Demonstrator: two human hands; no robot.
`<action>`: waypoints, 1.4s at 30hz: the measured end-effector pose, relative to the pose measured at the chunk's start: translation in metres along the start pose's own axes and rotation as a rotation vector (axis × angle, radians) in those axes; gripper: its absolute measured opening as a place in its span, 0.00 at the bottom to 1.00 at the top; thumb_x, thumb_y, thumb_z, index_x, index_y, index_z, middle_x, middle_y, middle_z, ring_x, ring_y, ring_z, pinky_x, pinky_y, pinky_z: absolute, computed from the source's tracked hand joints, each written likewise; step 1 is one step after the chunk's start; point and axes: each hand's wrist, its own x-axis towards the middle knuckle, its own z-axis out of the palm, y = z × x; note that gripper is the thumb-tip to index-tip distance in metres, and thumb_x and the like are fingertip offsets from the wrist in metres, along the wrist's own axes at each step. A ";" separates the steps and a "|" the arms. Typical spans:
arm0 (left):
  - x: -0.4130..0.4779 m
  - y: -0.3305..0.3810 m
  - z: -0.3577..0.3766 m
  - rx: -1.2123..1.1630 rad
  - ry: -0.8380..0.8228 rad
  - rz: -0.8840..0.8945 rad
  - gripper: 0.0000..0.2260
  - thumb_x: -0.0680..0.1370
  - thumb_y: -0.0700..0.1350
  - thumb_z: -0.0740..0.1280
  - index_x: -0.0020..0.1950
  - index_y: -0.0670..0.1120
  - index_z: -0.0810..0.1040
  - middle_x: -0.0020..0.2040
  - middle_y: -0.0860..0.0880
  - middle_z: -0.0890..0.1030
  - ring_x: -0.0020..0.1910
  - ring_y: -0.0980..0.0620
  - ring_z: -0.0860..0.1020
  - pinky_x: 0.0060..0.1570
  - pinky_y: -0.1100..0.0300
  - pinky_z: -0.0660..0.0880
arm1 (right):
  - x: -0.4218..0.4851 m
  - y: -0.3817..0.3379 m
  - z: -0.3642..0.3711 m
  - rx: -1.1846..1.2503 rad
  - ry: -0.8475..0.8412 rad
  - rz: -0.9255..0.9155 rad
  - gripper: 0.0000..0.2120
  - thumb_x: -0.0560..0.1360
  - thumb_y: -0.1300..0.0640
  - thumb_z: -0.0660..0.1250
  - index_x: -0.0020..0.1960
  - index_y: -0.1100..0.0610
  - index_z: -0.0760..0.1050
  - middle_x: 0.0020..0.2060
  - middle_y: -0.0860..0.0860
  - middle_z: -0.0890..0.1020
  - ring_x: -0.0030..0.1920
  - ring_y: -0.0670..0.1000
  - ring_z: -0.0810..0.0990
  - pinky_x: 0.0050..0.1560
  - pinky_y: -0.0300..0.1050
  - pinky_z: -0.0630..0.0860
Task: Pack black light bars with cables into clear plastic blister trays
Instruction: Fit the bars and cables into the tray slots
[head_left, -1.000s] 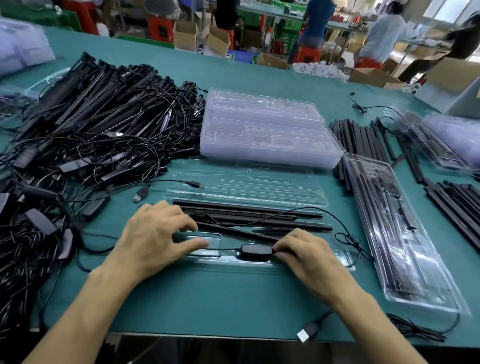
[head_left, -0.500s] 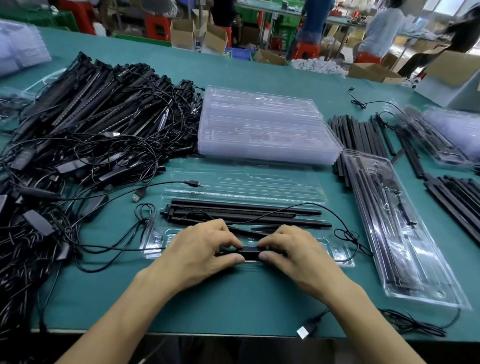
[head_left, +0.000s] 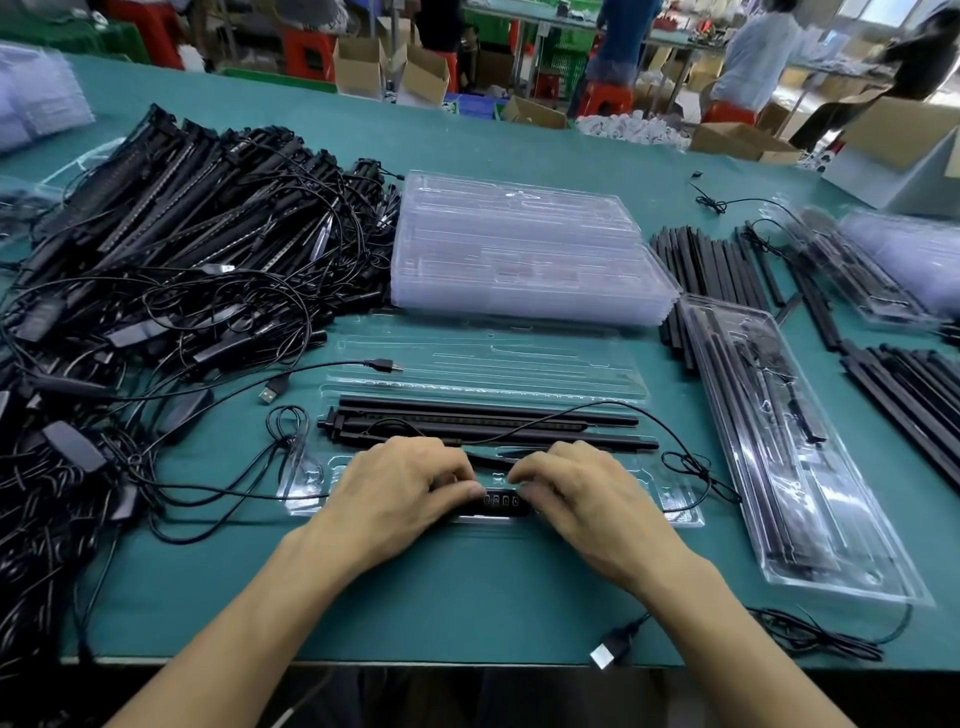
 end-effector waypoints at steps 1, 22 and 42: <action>0.000 0.001 0.000 0.015 0.008 -0.008 0.12 0.75 0.65 0.63 0.46 0.59 0.79 0.35 0.63 0.73 0.39 0.63 0.70 0.38 0.59 0.67 | -0.001 0.000 0.001 0.007 0.002 -0.001 0.08 0.80 0.48 0.62 0.56 0.45 0.78 0.46 0.43 0.78 0.51 0.46 0.73 0.52 0.42 0.69; -0.011 0.009 0.002 -0.014 0.065 0.159 0.09 0.76 0.55 0.71 0.49 0.52 0.85 0.42 0.55 0.77 0.43 0.52 0.74 0.40 0.56 0.74 | 0.005 -0.002 -0.007 -0.031 -0.129 -0.076 0.17 0.79 0.46 0.64 0.67 0.47 0.76 0.54 0.45 0.76 0.56 0.47 0.74 0.56 0.37 0.66; -0.010 -0.009 0.006 -0.226 0.024 -0.013 0.05 0.73 0.57 0.73 0.45 0.59 0.85 0.36 0.57 0.74 0.39 0.59 0.74 0.35 0.60 0.68 | -0.004 0.011 -0.005 0.102 -0.035 0.059 0.07 0.75 0.53 0.71 0.52 0.47 0.84 0.42 0.45 0.81 0.45 0.46 0.77 0.49 0.43 0.74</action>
